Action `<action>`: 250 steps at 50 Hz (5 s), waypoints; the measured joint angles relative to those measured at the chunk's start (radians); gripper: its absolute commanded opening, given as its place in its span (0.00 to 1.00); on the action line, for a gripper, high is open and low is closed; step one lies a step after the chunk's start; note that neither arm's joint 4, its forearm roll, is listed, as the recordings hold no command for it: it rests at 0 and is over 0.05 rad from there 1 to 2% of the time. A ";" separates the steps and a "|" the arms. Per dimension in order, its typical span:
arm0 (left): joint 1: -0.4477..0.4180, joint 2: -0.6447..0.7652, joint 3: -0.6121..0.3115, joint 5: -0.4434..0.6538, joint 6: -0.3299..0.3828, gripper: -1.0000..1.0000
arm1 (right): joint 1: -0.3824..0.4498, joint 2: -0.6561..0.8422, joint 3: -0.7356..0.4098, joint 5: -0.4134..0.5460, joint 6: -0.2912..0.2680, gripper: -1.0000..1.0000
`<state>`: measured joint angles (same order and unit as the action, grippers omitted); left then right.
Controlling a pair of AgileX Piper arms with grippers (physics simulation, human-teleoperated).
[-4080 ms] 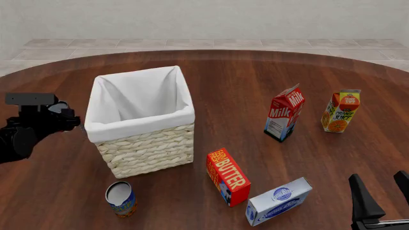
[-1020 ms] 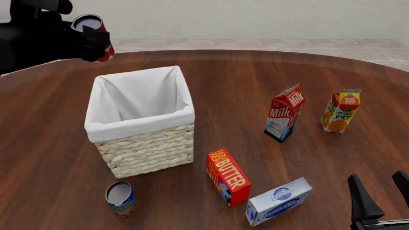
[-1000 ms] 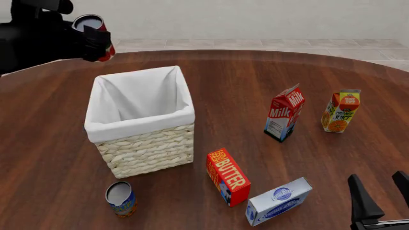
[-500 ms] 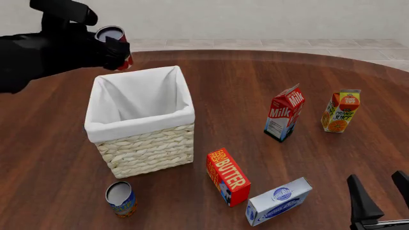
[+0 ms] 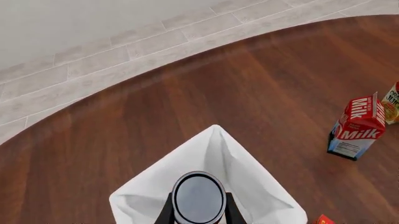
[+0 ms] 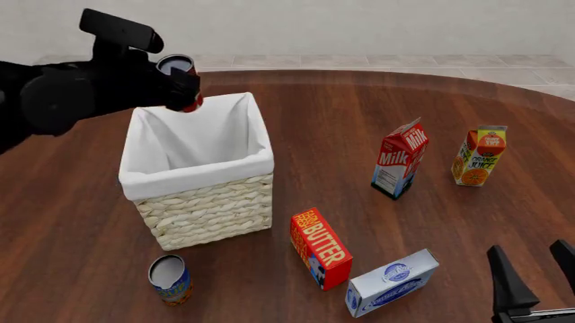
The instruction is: Pick up the alphabet soup and the tomato sauce, and put them in the basket.
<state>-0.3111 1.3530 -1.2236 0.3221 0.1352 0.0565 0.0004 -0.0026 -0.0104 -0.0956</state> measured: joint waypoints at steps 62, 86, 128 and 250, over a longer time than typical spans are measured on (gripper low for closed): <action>0.003 0.156 0.052 -0.081 -0.024 0.00 | 0.003 0.000 0.000 0.004 -0.003 1.00; 0.009 0.183 0.054 -0.098 -0.012 1.00 | 0.003 0.000 0.001 0.003 -0.004 1.00; 0.023 0.124 -0.028 -0.033 0.013 1.00 | 0.003 0.000 0.001 0.003 -0.006 1.00; -0.013 -0.398 0.159 0.205 0.068 1.00 | 0.011 0.000 0.001 -0.003 -0.029 1.00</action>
<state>-0.3242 0.9548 -1.0647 0.5267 0.2028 0.0680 0.0004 -0.0016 -0.0137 -0.1250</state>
